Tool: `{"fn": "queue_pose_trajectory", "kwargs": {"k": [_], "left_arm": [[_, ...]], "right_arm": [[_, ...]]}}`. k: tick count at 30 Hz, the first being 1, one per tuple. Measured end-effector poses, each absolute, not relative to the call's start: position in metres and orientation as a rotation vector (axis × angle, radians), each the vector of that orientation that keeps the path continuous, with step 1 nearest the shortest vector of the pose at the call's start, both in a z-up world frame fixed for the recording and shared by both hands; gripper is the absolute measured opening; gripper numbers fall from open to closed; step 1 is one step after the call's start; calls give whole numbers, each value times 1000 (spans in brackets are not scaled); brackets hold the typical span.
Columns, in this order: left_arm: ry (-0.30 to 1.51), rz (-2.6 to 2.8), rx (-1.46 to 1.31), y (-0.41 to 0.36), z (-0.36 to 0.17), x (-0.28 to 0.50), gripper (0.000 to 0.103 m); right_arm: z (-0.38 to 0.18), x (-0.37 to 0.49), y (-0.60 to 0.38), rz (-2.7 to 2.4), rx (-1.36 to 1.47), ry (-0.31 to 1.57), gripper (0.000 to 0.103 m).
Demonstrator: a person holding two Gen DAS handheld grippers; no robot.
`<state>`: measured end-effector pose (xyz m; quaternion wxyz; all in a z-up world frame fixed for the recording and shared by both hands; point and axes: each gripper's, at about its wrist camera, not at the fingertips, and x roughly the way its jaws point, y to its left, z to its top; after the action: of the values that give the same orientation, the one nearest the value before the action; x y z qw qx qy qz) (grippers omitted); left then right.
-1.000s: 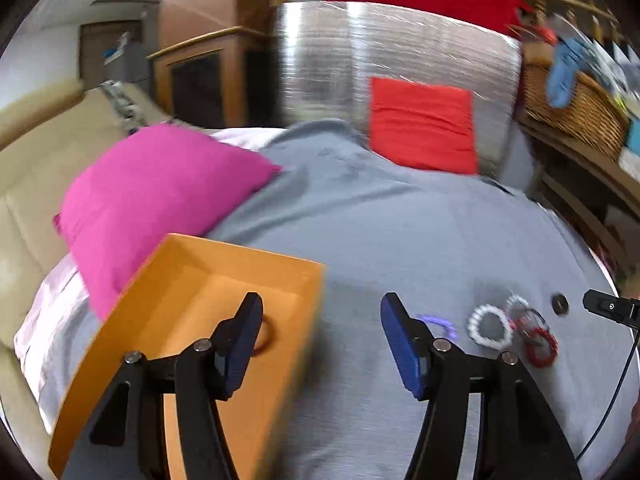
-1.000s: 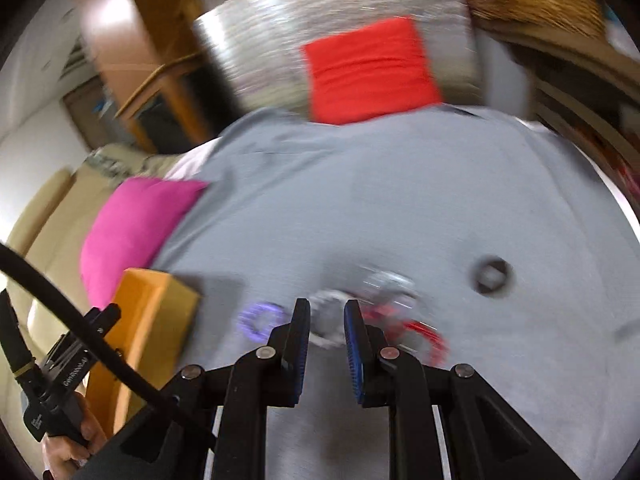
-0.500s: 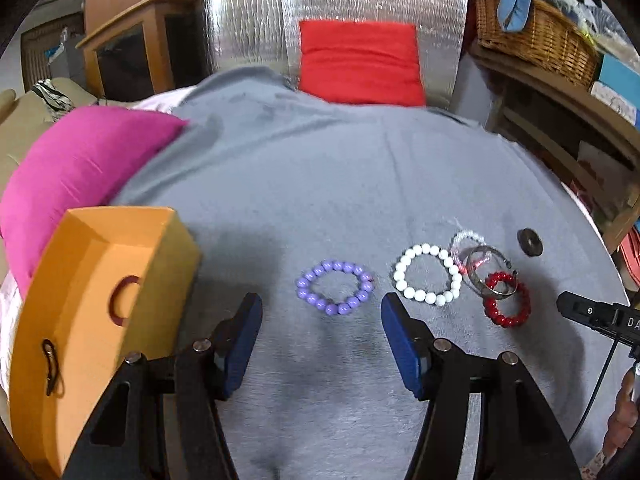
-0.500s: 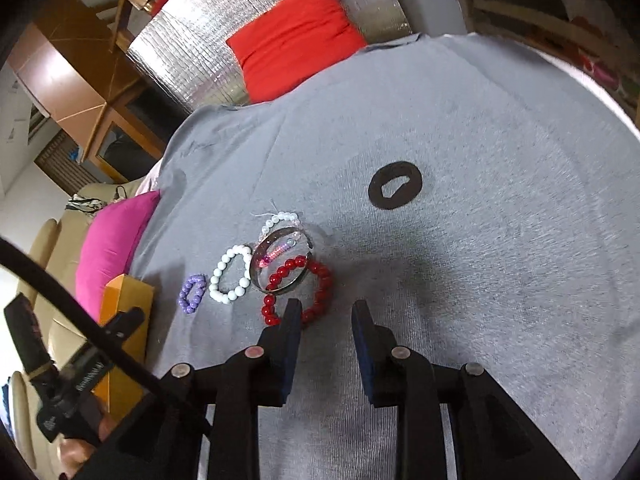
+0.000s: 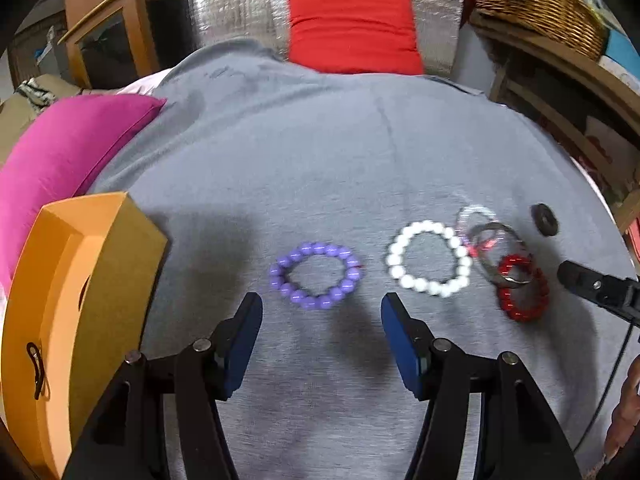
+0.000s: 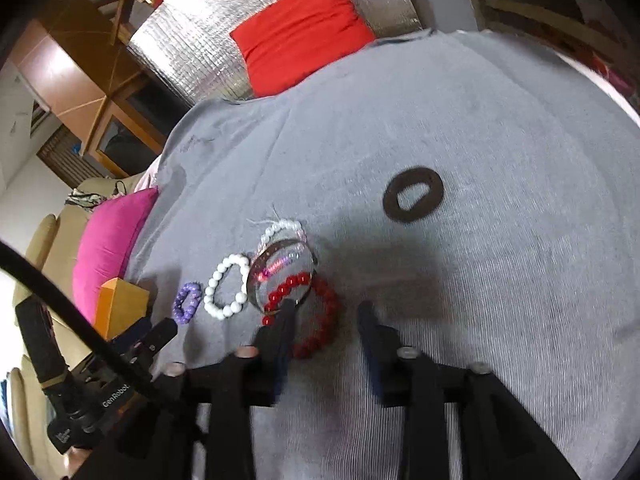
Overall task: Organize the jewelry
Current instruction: 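Grasp the silver metal bangle with the right gripper and lift it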
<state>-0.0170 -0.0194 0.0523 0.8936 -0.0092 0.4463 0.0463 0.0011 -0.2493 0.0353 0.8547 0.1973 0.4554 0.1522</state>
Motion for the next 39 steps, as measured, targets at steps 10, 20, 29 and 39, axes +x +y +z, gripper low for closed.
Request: {"fn": "queue_pose_trajectory", "kwargs": {"k": [10,20,29,39], "left_arm": [[986,107,-55,9,40,-11,63],[1021,61,-144,13,29,2,63],[1023,44,-152,7,28,5,63],[996,20,-152,0,37,-2,63]], "right_arm": [[30,25,-210,364,299,911,71],[24,31,-185,330,203,872,76],[23,28,-173,316,95,845,63],[45,9,-218,312,168,822,63]]}}
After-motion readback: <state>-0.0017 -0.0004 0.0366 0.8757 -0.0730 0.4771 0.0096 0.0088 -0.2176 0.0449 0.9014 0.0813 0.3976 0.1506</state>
